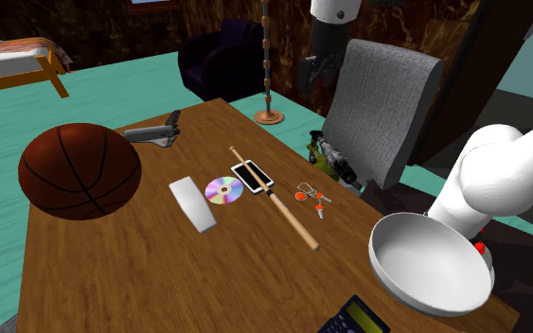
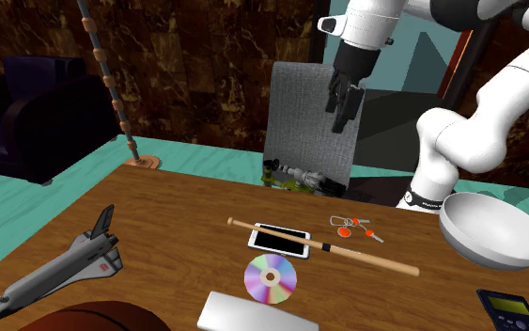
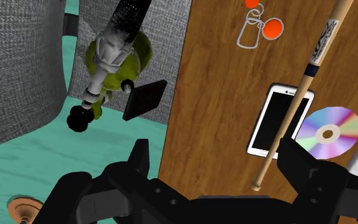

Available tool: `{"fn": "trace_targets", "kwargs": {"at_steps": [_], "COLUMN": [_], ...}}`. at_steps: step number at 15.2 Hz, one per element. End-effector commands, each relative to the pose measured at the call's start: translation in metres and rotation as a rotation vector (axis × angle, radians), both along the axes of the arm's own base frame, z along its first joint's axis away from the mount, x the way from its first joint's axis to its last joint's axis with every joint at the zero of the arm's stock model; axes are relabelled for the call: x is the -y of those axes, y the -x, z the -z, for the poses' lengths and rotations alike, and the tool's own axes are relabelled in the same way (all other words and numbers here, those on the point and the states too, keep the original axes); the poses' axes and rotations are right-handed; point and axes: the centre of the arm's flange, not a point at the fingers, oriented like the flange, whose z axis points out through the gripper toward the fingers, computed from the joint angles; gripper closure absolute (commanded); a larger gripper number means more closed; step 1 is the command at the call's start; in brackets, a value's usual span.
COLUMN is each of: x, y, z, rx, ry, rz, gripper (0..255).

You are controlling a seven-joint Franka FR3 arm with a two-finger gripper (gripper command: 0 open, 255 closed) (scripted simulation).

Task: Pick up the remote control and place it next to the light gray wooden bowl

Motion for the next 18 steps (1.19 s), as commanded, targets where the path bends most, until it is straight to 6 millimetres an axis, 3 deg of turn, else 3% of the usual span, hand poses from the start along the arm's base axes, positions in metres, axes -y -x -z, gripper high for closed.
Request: {"fn": "trace_targets", "kwargs": {"at_steps": [1,18], "x": [-0.019,-0.185], "y": [-0.014,-0.122], "z": [0.015,0.124], "rx": [-0.009,-0.087], "ry": [-0.006,-0.049], "rz": [0.014,0.122], "gripper": [0,0]}}
